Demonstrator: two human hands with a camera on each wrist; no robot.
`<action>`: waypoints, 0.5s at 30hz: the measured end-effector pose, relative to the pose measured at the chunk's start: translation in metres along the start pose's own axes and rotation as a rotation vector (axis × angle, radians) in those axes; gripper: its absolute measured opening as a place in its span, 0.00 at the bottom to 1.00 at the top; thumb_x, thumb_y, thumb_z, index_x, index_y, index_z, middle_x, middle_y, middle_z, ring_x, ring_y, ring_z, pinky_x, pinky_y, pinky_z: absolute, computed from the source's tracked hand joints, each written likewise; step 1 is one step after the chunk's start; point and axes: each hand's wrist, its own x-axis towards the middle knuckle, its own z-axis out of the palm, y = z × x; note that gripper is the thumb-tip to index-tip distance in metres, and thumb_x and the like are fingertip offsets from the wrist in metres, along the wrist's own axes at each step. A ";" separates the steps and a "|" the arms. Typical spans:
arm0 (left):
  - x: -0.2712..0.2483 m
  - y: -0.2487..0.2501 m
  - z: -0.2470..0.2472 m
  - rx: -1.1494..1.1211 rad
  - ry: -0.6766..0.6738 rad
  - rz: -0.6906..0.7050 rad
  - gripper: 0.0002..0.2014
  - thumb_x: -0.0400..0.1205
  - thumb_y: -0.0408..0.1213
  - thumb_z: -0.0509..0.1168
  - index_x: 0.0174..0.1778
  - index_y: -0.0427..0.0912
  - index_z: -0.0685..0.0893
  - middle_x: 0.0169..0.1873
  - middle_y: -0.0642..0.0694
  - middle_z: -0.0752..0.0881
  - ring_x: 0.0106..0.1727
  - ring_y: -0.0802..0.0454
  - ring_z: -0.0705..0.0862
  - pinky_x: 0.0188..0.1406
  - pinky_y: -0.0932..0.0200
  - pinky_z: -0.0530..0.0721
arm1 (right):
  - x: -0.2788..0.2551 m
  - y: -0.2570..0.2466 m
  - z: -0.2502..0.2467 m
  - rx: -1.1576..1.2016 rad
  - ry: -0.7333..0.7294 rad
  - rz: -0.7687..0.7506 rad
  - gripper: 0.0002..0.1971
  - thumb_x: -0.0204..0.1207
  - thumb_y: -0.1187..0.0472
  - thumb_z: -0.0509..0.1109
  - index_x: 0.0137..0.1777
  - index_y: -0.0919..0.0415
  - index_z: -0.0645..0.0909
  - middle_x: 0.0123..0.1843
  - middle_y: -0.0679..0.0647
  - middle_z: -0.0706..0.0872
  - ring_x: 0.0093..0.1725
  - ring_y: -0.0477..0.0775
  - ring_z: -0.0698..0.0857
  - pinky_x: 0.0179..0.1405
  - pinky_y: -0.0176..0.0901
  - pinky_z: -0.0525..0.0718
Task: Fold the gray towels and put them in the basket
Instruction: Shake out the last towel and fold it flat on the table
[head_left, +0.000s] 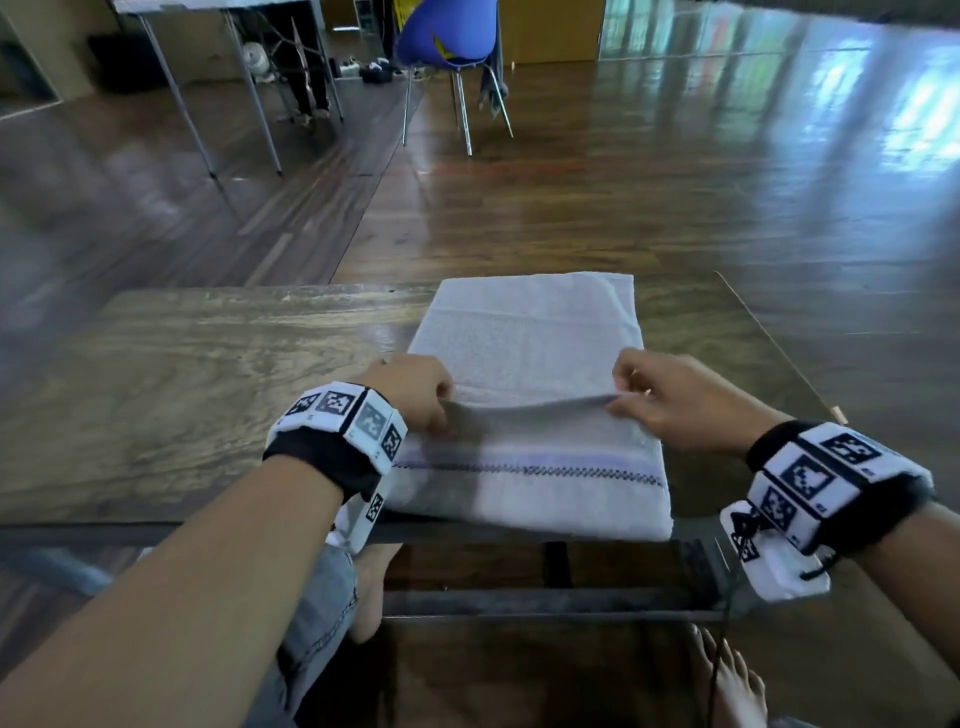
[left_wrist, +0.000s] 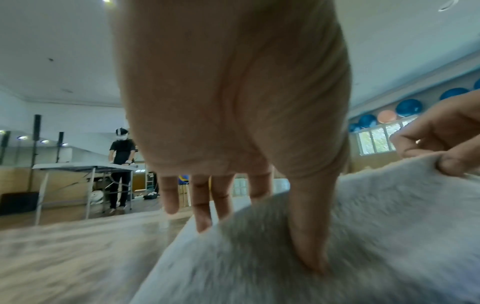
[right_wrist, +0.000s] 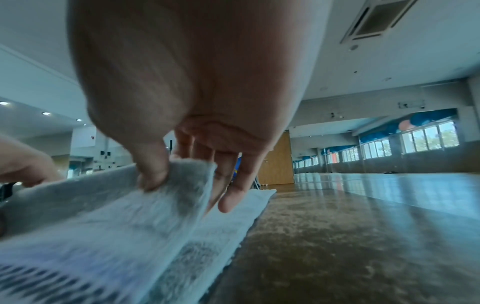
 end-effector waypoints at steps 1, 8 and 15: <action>-0.001 -0.003 -0.001 -0.055 0.086 0.005 0.12 0.76 0.40 0.74 0.35 0.46 0.76 0.43 0.45 0.83 0.45 0.44 0.81 0.47 0.51 0.76 | 0.002 0.001 -0.003 0.013 0.095 -0.002 0.09 0.79 0.49 0.72 0.45 0.44 0.73 0.41 0.47 0.86 0.40 0.54 0.86 0.43 0.58 0.86; 0.007 -0.012 -0.003 -0.242 0.535 -0.043 0.11 0.75 0.43 0.74 0.34 0.44 0.79 0.37 0.44 0.86 0.41 0.41 0.84 0.37 0.51 0.79 | 0.018 0.027 -0.013 0.052 0.307 0.080 0.04 0.81 0.59 0.74 0.46 0.55 0.88 0.36 0.49 0.88 0.35 0.43 0.82 0.30 0.30 0.72; 0.020 -0.010 0.011 -0.179 0.189 0.028 0.04 0.79 0.36 0.69 0.42 0.41 0.81 0.43 0.44 0.85 0.46 0.44 0.82 0.42 0.55 0.76 | 0.016 0.029 0.000 -0.023 -0.006 -0.014 0.06 0.84 0.55 0.69 0.52 0.54 0.87 0.46 0.46 0.90 0.45 0.49 0.86 0.47 0.44 0.80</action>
